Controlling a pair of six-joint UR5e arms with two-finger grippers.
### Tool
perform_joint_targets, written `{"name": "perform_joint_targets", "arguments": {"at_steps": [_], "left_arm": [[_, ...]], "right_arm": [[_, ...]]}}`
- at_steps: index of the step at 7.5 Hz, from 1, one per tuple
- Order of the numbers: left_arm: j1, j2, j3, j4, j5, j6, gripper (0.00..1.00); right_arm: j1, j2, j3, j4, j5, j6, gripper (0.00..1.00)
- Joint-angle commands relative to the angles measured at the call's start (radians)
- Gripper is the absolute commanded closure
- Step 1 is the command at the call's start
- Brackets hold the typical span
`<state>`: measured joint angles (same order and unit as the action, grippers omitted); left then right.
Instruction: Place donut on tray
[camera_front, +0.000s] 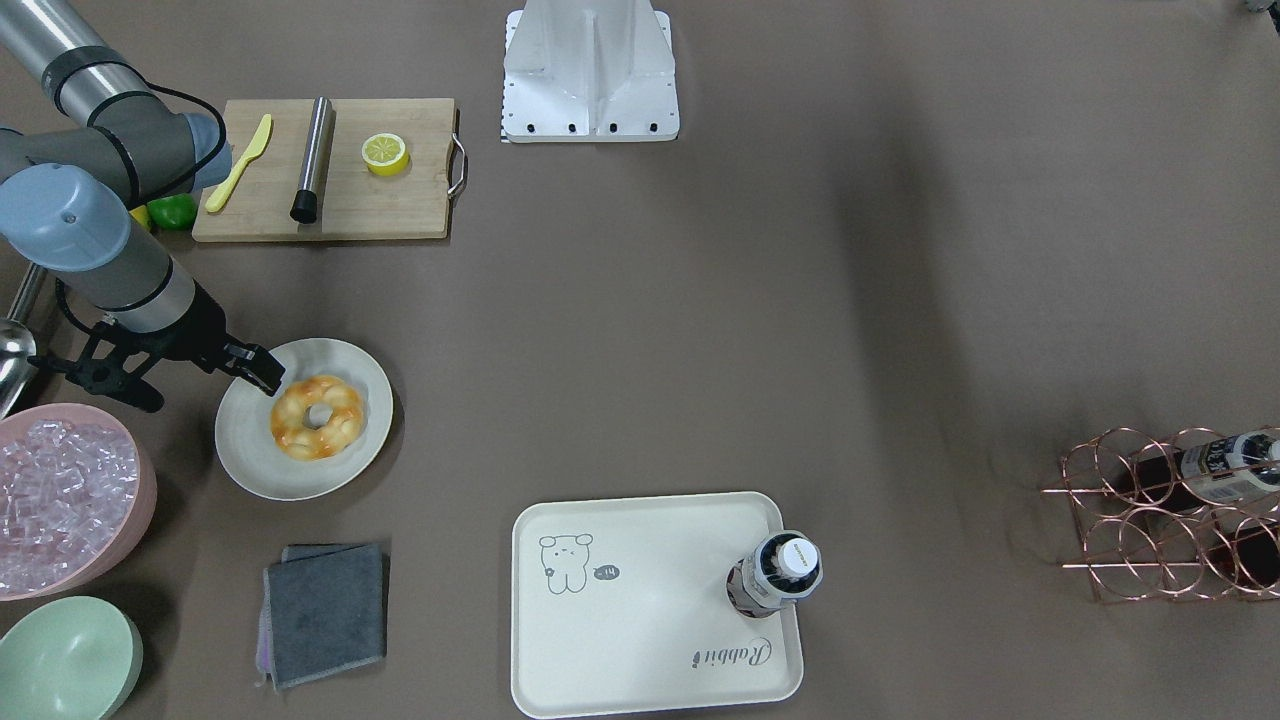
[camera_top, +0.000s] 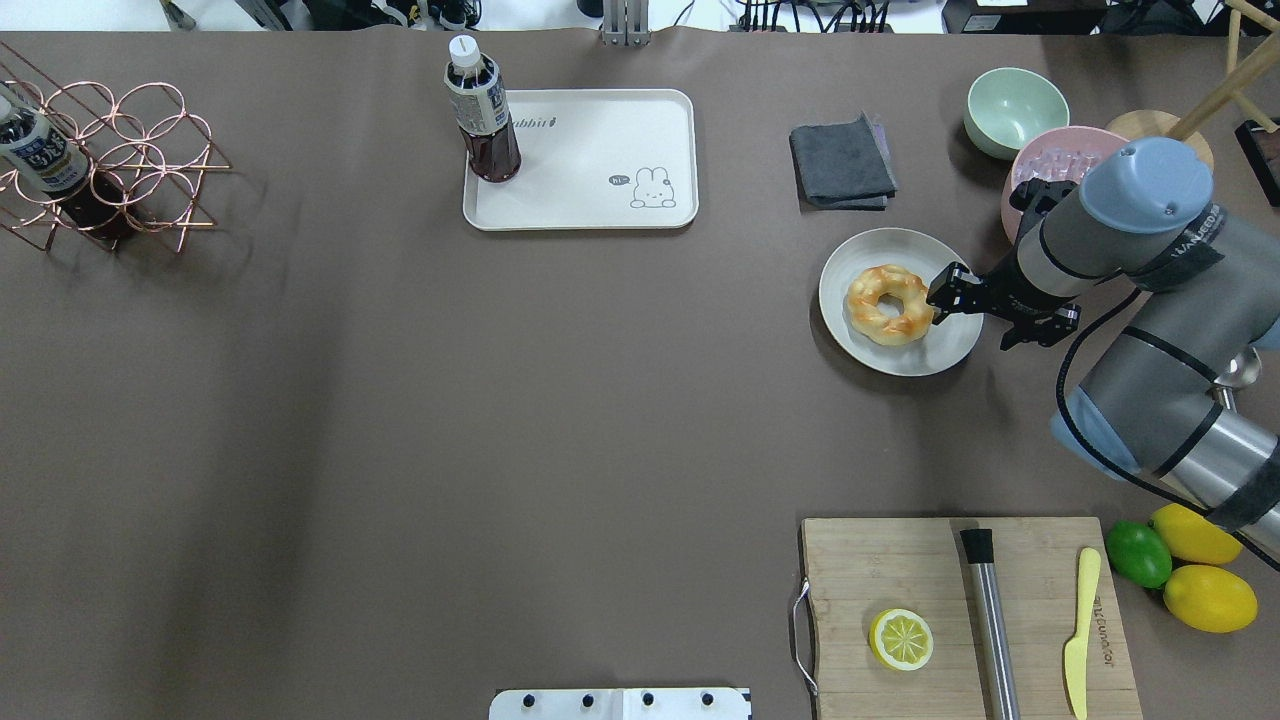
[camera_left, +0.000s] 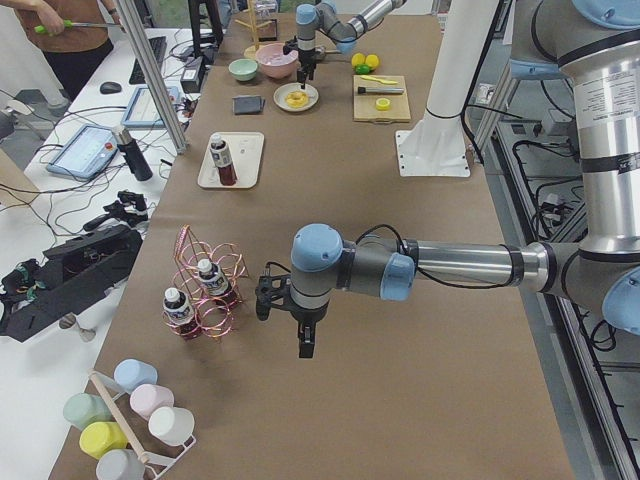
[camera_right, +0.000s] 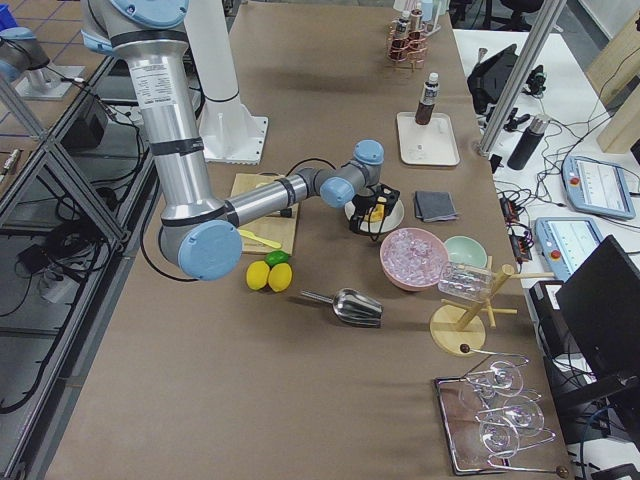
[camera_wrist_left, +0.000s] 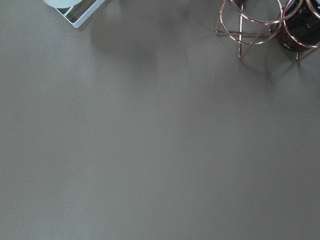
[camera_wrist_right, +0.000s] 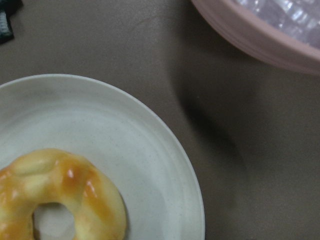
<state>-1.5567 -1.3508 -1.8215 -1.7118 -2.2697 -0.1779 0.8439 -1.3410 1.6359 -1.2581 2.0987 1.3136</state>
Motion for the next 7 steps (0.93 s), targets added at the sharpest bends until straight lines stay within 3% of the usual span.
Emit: {"name": "perform_joint_targets", "arguments": {"at_steps": [1, 6, 7], "left_arm": [[0.000, 0.001, -0.001, 0.000, -0.001, 0.000, 0.02], [0.000, -0.007, -0.006, 0.000, 0.001, 0.000, 0.02], [-0.002, -0.005, -0.009, 0.000, 0.001, 0.000, 0.02]], "right_arm": [[-0.002, 0.000, -0.008, 0.000, -0.002, 0.004, 0.13], [-0.012, 0.000, -0.033, 0.017, -0.017, 0.029, 0.17], [-0.016, -0.003, -0.089, 0.131, -0.022, 0.071, 0.19]]}}
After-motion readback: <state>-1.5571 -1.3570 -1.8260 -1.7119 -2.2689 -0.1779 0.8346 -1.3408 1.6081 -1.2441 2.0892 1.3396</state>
